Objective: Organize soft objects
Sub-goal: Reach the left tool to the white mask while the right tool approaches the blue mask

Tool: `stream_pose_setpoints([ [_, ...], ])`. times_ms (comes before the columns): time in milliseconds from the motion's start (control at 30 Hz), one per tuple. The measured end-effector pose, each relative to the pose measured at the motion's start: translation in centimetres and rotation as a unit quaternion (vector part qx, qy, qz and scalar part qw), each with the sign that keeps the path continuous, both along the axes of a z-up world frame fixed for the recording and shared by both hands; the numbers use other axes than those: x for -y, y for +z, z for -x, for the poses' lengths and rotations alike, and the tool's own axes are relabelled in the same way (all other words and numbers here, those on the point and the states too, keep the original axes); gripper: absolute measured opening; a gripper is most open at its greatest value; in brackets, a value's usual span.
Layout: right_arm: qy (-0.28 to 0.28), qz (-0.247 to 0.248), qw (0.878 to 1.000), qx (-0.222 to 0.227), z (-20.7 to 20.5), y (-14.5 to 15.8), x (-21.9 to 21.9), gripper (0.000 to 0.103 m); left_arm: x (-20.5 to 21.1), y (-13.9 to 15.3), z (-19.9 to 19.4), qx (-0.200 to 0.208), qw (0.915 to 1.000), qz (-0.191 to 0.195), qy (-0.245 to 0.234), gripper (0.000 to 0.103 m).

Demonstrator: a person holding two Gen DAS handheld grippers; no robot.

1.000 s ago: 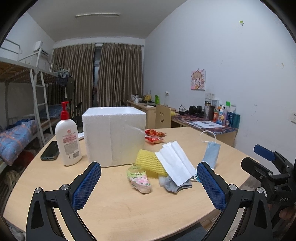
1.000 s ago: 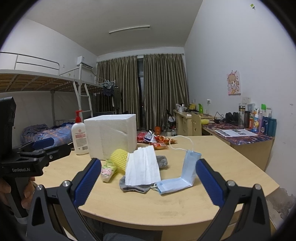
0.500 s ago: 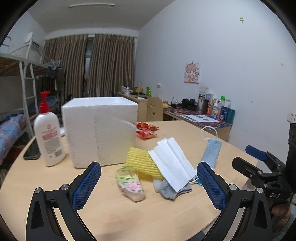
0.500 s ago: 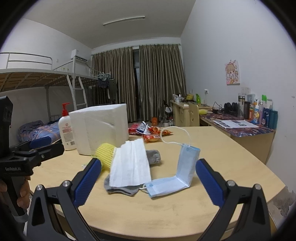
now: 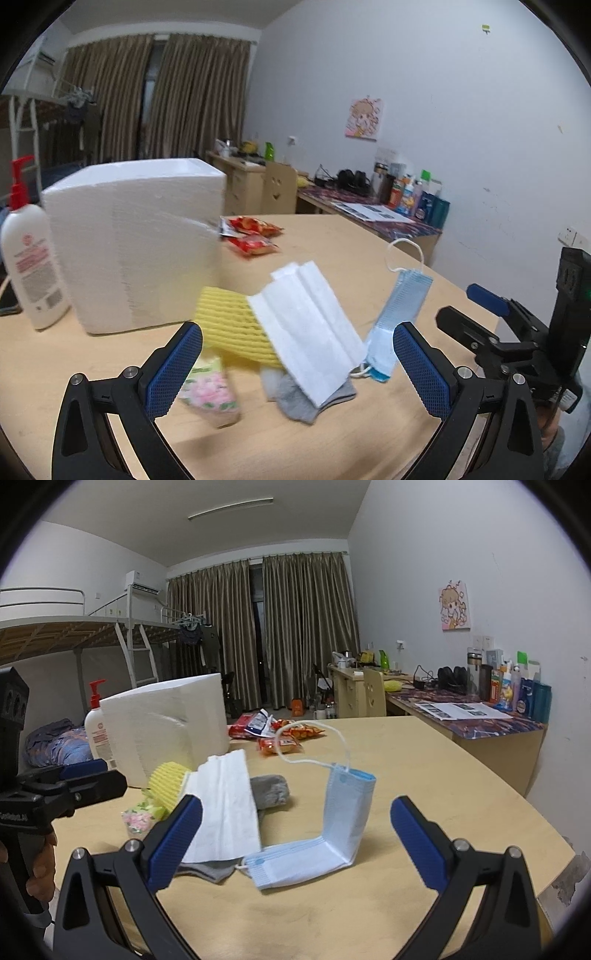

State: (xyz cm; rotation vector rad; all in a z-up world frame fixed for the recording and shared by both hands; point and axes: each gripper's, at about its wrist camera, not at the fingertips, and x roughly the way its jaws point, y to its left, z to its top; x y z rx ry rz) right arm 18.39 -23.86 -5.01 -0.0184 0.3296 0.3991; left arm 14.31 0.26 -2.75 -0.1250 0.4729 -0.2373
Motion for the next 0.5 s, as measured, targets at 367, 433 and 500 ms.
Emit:
stream_pose_setpoints([
  [367,-0.017,0.002,0.999,-0.036,-3.1,-1.1,1.8,0.103,3.1,-1.2,-4.6,-0.042,0.9986,-0.005,-0.031,0.093],
  [433,-0.018,0.001,0.999,-0.038,-3.3,-1.2,2.1,0.103,3.6,-1.4,-5.3,-0.043,0.9987,-0.011,-0.027,0.092],
  [500,-0.019,0.002,0.999,-0.039,-3.5,-1.2,2.2,0.103,4.0,-1.7,-6.0,-0.053,0.9982,-0.013,-0.024,0.088],
])
